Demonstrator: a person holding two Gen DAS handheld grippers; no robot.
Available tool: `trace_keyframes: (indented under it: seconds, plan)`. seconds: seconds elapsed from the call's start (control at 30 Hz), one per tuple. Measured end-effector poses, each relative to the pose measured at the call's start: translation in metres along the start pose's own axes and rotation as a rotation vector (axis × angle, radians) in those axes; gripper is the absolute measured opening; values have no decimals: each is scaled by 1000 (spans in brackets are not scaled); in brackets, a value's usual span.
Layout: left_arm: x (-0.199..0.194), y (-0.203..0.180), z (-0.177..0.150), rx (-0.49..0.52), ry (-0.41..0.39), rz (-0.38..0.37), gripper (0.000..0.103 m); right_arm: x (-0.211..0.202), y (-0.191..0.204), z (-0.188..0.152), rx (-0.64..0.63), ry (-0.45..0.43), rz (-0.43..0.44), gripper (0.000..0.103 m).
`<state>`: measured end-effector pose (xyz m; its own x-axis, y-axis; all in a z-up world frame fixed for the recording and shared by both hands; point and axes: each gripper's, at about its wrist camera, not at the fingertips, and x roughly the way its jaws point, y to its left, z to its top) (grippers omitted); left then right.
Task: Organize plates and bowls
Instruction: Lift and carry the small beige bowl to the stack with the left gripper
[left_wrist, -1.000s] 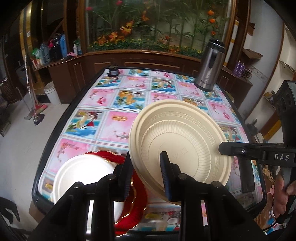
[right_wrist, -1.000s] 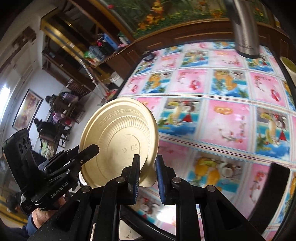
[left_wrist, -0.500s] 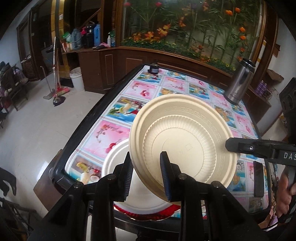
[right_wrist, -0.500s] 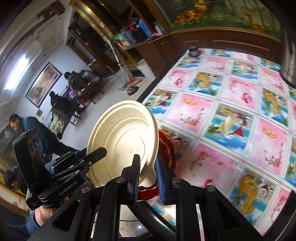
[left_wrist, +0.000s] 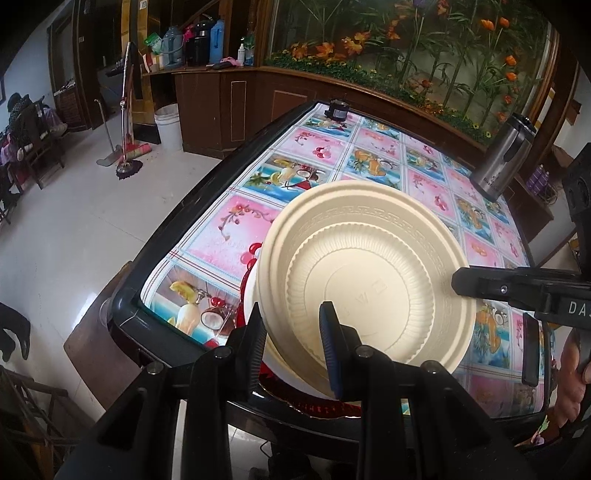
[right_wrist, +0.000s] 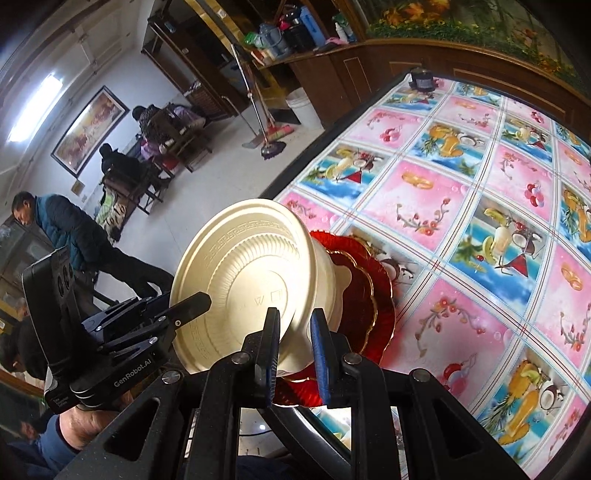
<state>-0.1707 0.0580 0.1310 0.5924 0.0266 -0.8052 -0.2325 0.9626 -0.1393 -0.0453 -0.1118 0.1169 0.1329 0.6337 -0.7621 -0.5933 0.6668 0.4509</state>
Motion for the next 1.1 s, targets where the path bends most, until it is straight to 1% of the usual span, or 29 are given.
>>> trace_keyframes:
  seconds: [0.27, 0.63, 1.1]
  plan:
    - [8, 1, -2, 4, 19, 11, 27, 18, -3, -6, 2, 49, -21, 19]
    - [12, 3, -5, 15, 30, 24, 27, 30, -10, -8, 38, 81, -8, 19]
    - [14, 4, -8, 30, 30, 45, 27, 33, -9, -8, 39, 88, -7, 19]
